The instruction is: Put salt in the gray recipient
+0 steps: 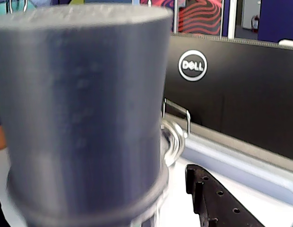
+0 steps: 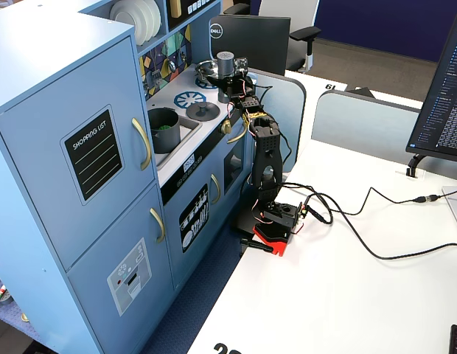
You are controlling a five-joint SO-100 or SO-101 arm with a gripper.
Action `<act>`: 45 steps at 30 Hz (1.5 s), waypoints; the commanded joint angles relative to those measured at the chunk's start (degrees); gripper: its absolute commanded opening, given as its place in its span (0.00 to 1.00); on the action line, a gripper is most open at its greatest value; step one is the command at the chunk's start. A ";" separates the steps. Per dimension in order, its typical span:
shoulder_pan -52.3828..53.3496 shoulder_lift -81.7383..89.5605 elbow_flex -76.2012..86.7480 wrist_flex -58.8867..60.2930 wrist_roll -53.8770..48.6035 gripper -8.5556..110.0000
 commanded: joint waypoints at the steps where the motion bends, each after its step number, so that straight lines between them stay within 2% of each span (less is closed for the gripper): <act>1: -1.85 -0.88 -7.47 -0.79 0.18 0.53; 3: -2.46 -0.97 -7.56 -0.62 -0.26 0.46; 7: -4.39 -0.44 -7.38 -0.26 -1.41 0.09; 8: -4.57 -0.09 -7.38 -0.70 -0.35 0.07; 15: -4.92 7.91 -7.21 -1.67 9.23 0.07; 21: -8.96 20.83 -6.86 10.99 22.06 0.07; 24: -13.45 27.69 -4.48 16.17 32.96 0.07; 30: -23.20 34.54 -2.37 29.44 63.98 0.07; 36: -35.68 35.16 -3.08 36.04 93.60 0.07; 45: -53.17 31.55 -8.09 39.11 115.93 0.07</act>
